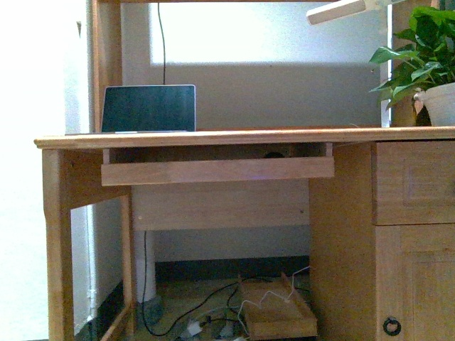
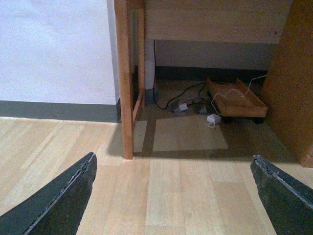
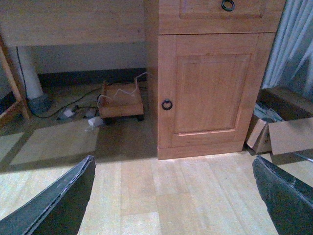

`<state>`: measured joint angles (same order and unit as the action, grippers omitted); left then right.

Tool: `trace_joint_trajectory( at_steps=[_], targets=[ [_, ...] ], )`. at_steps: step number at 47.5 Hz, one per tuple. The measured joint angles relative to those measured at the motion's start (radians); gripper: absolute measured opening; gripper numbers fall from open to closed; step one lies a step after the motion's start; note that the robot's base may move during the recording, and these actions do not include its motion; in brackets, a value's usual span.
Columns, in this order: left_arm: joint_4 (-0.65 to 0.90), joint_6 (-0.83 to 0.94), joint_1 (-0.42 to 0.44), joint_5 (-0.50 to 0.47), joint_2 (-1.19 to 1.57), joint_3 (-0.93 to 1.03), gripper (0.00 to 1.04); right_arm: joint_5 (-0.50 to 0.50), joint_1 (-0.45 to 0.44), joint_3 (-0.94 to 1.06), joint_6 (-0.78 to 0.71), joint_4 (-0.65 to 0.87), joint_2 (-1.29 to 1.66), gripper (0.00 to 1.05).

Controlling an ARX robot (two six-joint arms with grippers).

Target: Place mouse

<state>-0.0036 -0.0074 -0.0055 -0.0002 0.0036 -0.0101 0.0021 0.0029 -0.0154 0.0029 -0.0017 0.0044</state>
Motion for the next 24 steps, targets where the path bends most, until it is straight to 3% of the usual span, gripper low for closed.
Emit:
trace_joint_trajectory(
  at_steps=[24],
  targets=[
    [0.0, 0.0, 0.0, 0.0, 0.0, 0.0, 0.97, 0.0, 0.0, 0.0, 0.0, 0.0, 0.0, 0.97]
  ],
)
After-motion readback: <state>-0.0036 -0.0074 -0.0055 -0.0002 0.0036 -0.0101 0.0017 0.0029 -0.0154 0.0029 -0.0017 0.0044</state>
